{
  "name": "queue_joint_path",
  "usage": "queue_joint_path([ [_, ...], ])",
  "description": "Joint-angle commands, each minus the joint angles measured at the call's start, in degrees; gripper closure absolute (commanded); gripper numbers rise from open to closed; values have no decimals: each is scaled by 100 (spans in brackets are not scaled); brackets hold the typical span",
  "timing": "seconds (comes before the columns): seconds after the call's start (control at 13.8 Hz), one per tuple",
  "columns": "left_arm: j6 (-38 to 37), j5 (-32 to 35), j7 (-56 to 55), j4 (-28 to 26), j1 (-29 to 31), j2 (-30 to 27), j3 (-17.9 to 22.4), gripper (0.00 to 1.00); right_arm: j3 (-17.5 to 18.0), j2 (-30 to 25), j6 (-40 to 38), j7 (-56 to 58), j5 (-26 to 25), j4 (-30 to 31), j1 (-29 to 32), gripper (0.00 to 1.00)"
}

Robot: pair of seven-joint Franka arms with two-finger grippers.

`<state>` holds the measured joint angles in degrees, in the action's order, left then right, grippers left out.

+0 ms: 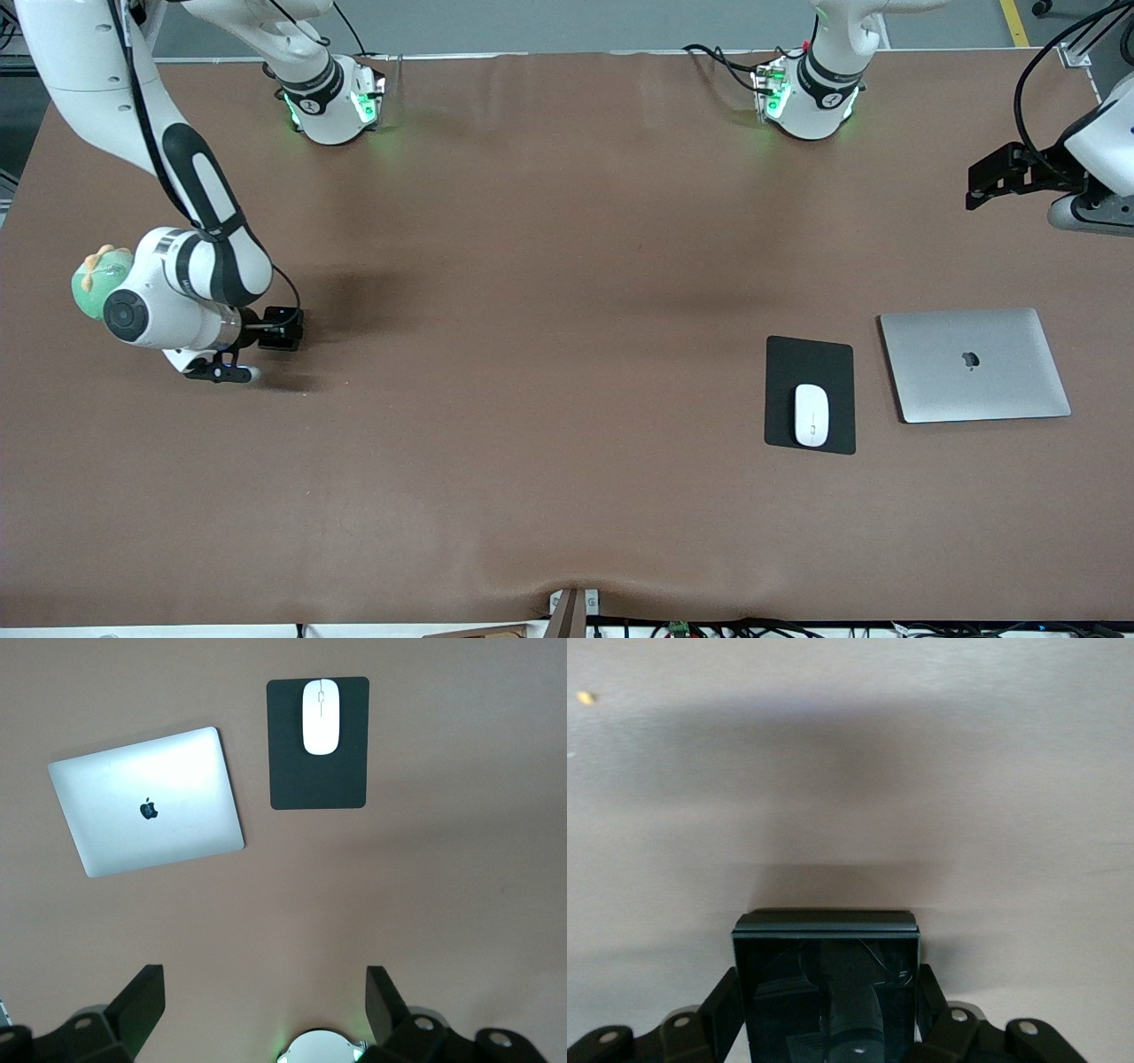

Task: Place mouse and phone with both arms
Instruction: 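Lower the black phone beside the green plush and open the right gripper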

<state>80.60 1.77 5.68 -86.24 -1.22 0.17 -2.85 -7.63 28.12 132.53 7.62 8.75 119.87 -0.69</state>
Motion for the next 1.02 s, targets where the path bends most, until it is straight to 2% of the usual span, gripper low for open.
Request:
queue_joint_path([
  [0.0, -62, -125, -50, -60, 26, -131, 4, 0, 69, -105, 124, 56, -110, 230, 165, 93],
  [0.07, -62, -125, -50, -60, 43, -148, 22, 0, 69, -87, 150, 56, -110, 238, 191, 61],
  [0.15, -62, -133, -50, -60, 130, -149, 22, 0, 69, -78, 124, 91, -110, 230, 209, 1],
  [0.44, -53, -116, -23, -51, 166, -149, -31, 0, 86, -9, 141, 249, -110, 177, 235, 0],
  [0.58, -9, -107, -23, -33, 166, -131, -31, 0, 86, 71, 421, 302, -84, 124, 314, 0],
  [0.73, -9, -107, -23, -33, 166, -140, -31, 0, 86, -8, 240, 337, -110, -181, 244, 0],
  [0.8, -9, -107, -23, -33, 166, -140, -31, 0, 78, -34, -414, 415, -110, -549, 236, 0],
  [0.94, -9, -116, -14, -33, 166, -140, -31, 0, 86, 27, -2257, 451, -119, -1610, 332, 0],
])
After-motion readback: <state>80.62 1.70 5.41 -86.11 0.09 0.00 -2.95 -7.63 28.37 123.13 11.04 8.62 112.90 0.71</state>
